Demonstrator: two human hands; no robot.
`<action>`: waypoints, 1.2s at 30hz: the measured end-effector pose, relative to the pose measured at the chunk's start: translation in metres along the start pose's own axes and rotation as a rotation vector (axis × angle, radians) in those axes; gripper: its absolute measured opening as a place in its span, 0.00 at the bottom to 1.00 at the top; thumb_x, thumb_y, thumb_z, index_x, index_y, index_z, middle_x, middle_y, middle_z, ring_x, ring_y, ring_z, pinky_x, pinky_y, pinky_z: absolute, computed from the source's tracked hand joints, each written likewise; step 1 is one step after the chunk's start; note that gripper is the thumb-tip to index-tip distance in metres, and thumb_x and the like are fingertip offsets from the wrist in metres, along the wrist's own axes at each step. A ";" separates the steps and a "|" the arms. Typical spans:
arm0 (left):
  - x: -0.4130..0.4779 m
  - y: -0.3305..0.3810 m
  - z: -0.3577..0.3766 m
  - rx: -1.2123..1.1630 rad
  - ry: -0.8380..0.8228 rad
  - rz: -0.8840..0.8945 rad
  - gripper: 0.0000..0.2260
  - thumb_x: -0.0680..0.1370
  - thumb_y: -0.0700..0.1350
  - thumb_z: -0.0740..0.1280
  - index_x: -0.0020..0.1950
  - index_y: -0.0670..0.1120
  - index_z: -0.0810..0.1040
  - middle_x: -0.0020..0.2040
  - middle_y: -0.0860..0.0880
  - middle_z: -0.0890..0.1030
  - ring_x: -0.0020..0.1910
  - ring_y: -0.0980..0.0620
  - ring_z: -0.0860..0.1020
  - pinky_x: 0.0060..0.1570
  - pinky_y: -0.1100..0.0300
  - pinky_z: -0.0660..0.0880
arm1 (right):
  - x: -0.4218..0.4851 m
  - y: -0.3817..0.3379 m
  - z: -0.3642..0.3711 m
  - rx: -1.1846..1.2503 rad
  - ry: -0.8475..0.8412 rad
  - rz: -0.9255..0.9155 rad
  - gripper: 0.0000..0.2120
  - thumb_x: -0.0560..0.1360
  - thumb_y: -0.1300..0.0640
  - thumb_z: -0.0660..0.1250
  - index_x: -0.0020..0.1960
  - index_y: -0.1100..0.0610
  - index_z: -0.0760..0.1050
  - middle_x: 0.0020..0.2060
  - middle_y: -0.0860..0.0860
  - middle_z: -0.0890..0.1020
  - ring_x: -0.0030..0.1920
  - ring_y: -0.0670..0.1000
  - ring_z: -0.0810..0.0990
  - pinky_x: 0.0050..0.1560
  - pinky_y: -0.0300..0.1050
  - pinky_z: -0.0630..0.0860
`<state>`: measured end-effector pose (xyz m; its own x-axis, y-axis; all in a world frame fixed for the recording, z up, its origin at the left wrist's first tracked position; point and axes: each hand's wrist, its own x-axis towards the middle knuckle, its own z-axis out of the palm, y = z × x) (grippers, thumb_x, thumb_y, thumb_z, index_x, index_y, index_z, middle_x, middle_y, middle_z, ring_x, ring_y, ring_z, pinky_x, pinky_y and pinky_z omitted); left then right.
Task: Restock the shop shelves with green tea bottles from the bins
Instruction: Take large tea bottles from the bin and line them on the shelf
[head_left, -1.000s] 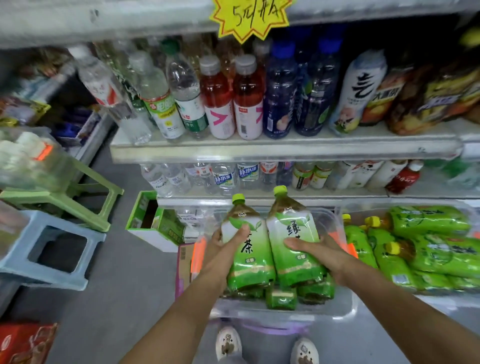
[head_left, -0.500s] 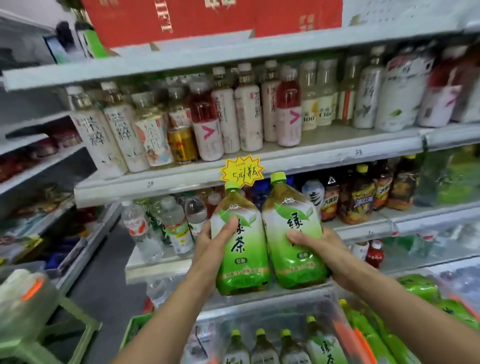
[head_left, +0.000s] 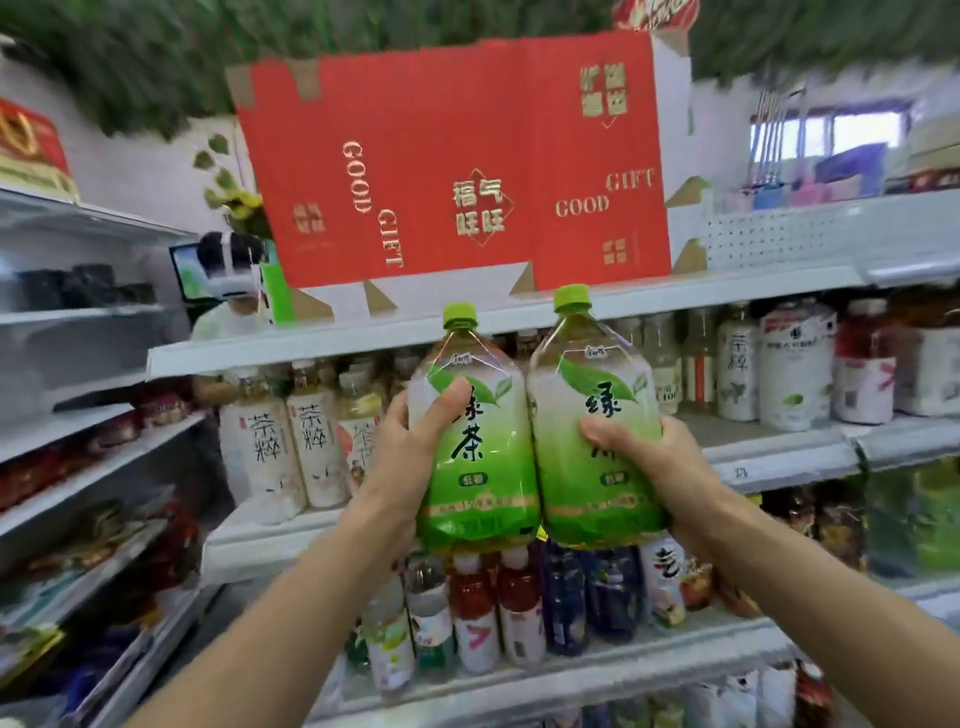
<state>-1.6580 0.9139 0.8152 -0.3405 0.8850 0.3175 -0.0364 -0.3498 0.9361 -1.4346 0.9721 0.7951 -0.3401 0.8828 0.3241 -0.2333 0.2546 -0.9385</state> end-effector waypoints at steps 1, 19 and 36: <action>0.008 0.013 0.000 0.000 -0.003 0.023 0.28 0.66 0.57 0.76 0.61 0.46 0.77 0.52 0.40 0.86 0.44 0.40 0.85 0.42 0.44 0.83 | 0.009 -0.010 0.004 0.001 0.007 -0.030 0.39 0.53 0.45 0.81 0.59 0.59 0.76 0.45 0.56 0.87 0.44 0.56 0.87 0.38 0.50 0.83; 0.170 0.142 -0.002 0.055 0.192 0.418 0.25 0.66 0.55 0.78 0.58 0.46 0.78 0.49 0.44 0.86 0.46 0.45 0.86 0.44 0.48 0.83 | 0.203 -0.126 0.053 -0.146 0.053 -0.355 0.33 0.58 0.43 0.83 0.56 0.53 0.72 0.48 0.50 0.83 0.45 0.48 0.85 0.39 0.45 0.82; 0.239 0.103 -0.045 0.248 0.291 0.463 0.38 0.61 0.64 0.76 0.66 0.47 0.75 0.48 0.52 0.85 0.45 0.54 0.86 0.38 0.62 0.80 | 0.280 -0.079 0.063 -0.122 0.016 -0.220 0.34 0.57 0.37 0.81 0.56 0.48 0.72 0.52 0.49 0.83 0.49 0.48 0.83 0.45 0.46 0.81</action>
<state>-1.7858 1.0754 0.9811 -0.5132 0.5249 0.6791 0.3855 -0.5660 0.7287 -1.5687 1.1742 0.9669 -0.2788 0.8064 0.5215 -0.1887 0.4865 -0.8531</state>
